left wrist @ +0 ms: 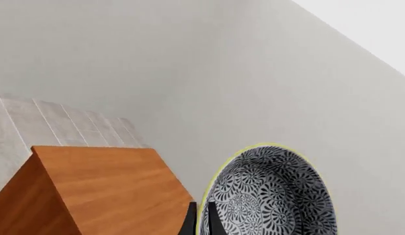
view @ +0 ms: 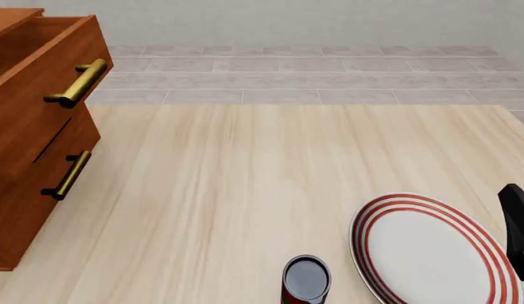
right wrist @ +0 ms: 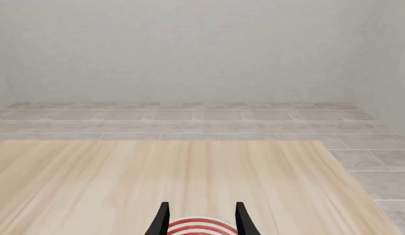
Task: Put the bowl on top of the cabinet.
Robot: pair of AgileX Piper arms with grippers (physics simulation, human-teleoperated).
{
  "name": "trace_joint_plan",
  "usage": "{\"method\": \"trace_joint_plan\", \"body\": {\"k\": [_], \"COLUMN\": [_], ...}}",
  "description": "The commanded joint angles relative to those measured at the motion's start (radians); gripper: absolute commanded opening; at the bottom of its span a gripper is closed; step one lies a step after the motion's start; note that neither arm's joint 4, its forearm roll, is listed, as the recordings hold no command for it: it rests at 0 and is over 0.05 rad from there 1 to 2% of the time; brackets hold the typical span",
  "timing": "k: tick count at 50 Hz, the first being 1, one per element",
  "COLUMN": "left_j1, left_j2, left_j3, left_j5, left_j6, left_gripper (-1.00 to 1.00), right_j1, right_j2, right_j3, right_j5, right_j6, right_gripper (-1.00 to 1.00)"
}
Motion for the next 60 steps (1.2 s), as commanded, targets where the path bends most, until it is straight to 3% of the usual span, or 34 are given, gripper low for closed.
{"method": "trace_joint_plan", "body": {"k": [1, 12, 20, 41, 60], "left_j1": [0.076, 0.115, 0.135, 0.109, 0.101], "left_j2": [0.084, 0.193, 0.237, 0.280, 0.336], "left_j3": [-0.002, -0.028, -0.035, -0.045, -0.048], "left_j5": [-0.052, -0.086, -0.095, -0.092, -0.096], "left_j6": [-0.012, 0.067, 0.081, 0.130, 0.217], "left_gripper": [-1.00, -1.00, -1.00, -1.00, -1.00], "right_j1": [0.000, 0.000, 0.000, 0.000, 0.000], "right_j2": [0.000, 0.000, 0.000, 0.000, 0.000], "right_j3": [0.000, 0.000, 0.000, 0.000, 0.000], "right_j5": [0.000, 0.000, 0.000, 0.000, 0.000], "right_j6": [0.000, 0.000, 0.000, 0.000, 0.000], "right_gripper": [1.00, 1.00, 1.00, 1.00, 1.00]}}
